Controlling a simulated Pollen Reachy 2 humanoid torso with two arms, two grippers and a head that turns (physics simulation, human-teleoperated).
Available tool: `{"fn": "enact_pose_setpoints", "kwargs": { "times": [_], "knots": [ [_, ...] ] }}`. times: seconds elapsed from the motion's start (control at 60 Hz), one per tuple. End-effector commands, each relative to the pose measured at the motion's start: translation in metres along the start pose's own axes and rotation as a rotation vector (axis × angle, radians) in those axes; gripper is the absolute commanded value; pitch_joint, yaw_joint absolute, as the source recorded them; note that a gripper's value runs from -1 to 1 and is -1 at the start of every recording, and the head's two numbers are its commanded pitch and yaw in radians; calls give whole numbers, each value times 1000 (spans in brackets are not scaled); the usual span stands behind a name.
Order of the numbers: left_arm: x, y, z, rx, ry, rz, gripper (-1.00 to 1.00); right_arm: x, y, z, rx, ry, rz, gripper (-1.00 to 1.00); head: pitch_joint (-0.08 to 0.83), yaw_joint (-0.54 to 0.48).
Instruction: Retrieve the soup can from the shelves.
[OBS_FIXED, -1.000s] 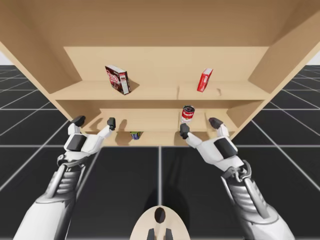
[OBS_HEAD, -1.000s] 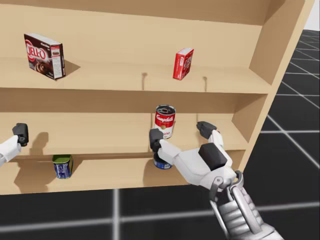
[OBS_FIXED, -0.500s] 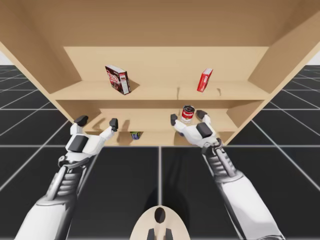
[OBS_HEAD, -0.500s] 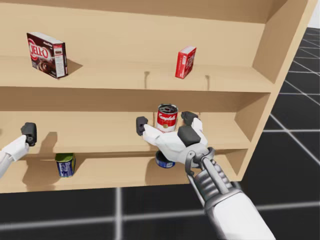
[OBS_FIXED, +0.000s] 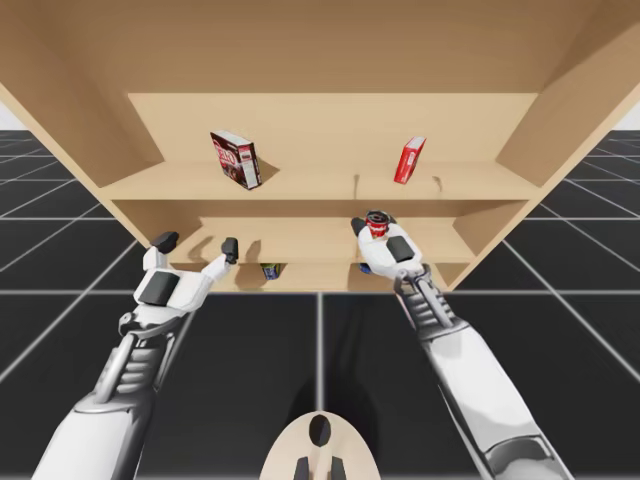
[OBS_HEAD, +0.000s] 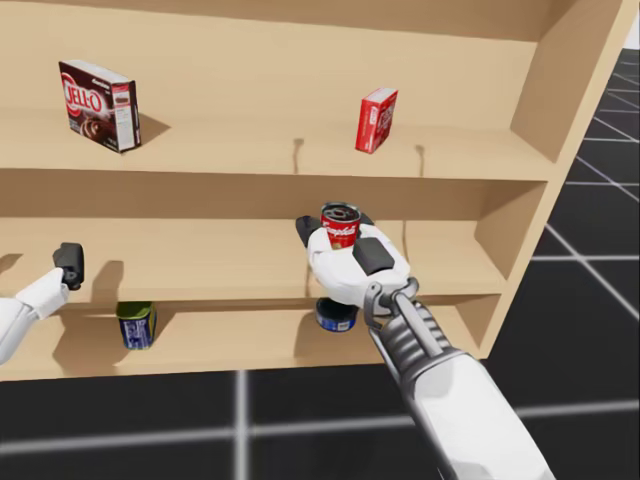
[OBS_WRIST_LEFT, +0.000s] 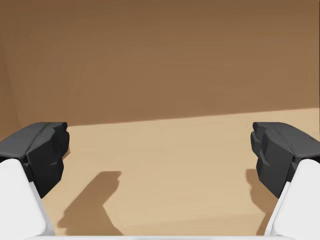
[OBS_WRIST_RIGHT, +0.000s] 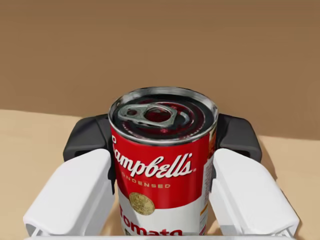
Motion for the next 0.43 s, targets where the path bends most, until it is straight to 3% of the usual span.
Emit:
{"fn": "enact_pose_setpoints", "kwargs": {
  "times": [0.017,0.183,0.3,0.433],
  "knots": [
    [0,-1,1,0,0,-1,-1000,-8,18,5,19,10,-42,1000,424,-170],
    [0,-1,1,2,0,-3,-1000,17,19,31,31,-64,-21,1000,423,-172],
    [1,-1,1,1,-1,-5,-1000,40,21,77,59,-120,2,1000,427,-172],
    [1,-2,1,0,-1,-6,-1000,52,23,126,71,-174,-36,1000,429,-173]
  ]
}}
